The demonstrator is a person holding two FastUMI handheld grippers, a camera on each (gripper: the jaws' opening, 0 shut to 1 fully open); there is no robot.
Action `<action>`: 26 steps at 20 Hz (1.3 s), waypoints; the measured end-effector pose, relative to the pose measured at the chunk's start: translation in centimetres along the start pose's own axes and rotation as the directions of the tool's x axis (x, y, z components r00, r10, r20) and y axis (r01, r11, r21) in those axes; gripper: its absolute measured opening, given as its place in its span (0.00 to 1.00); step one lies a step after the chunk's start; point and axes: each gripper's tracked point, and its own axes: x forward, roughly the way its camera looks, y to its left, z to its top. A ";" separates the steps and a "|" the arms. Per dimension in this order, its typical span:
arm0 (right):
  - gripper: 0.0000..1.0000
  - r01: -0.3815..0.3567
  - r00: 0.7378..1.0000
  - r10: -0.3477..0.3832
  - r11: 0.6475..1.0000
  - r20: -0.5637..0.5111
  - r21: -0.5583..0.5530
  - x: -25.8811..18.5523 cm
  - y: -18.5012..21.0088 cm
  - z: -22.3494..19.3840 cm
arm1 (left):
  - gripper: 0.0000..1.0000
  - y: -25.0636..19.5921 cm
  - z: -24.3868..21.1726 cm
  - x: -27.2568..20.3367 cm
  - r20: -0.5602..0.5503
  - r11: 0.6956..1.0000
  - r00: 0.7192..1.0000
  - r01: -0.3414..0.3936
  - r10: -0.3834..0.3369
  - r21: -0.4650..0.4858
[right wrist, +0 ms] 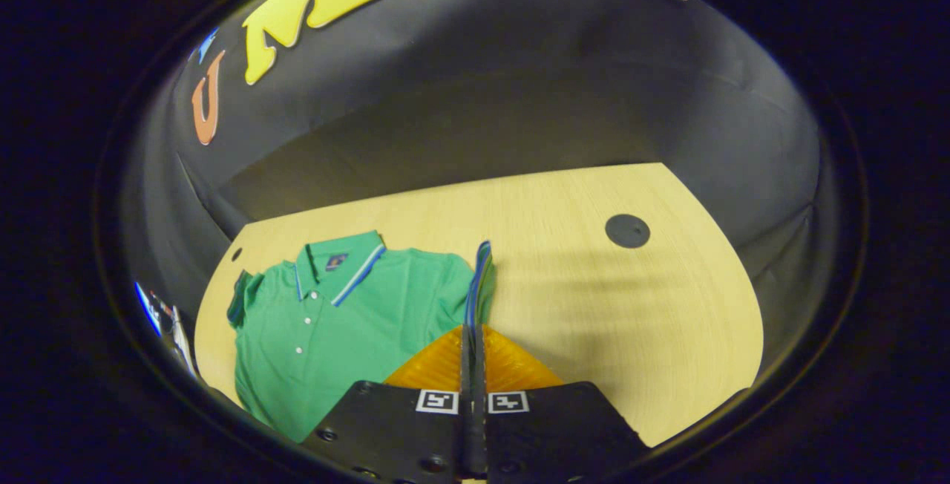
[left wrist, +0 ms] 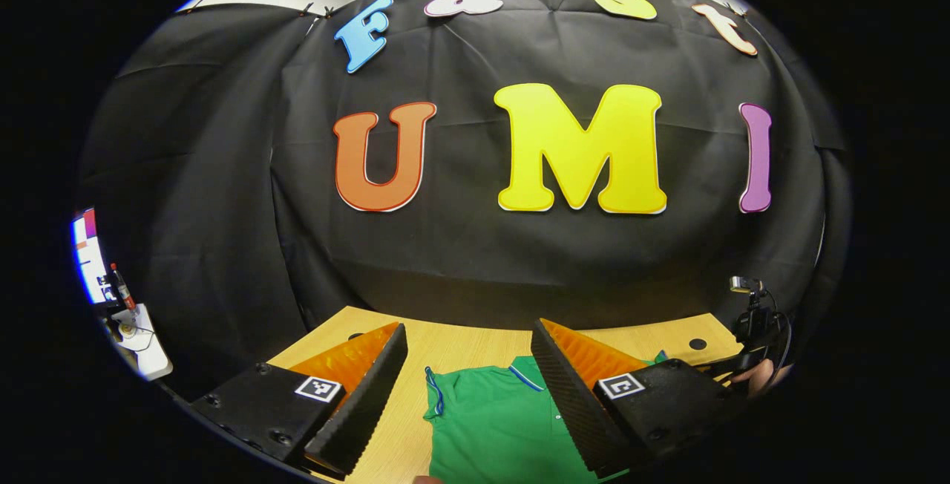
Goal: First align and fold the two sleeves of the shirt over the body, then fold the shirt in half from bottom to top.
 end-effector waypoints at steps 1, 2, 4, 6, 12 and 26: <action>0.00 -0.014 1.000 0.015 1.000 0.001 -0.012 -0.2 1.1 0.2 | 1.00 0.2 -0.2 0.0 -0.001 1.000 1.000 -0.001 0.001 -0.005; 0.00 -0.016 1.000 0.016 0.999 -0.003 -0.040 -0.1 1.8 0.1 | 1.00 0.3 -0.3 0.0 0.000 1.000 1.000 0.000 0.000 -0.013; 0.00 0.073 0.997 -0.073 0.994 0.001 -0.084 0.4 0.4 0.2 | 1.00 0.7 -0.4 0.0 -0.003 1.000 1.000 -0.002 0.002 -0.021; 0.02 0.145 0.989 -0.144 0.986 0.020 -0.088 0.6 -1.8 0.5 | 1.00 1.1 -0.5 0.2 0.000 1.000 1.000 -0.004 0.004 -0.029; 0.69 0.199 0.978 -0.203 0.977 -0.047 -0.080 1.5 -6.4 -2.1 | 1.00 1.2 -0.5 0.3 -0.005 1.000 1.000 -0.008 0.008 -0.027; 0.00 0.050 0.994 -0.057 0.996 -0.092 -0.077 2.6 -3.9 -3.0 | 1.00 -0.9 0.1 0.3 0.006 1.000 1.000 0.012 -0.012 0.009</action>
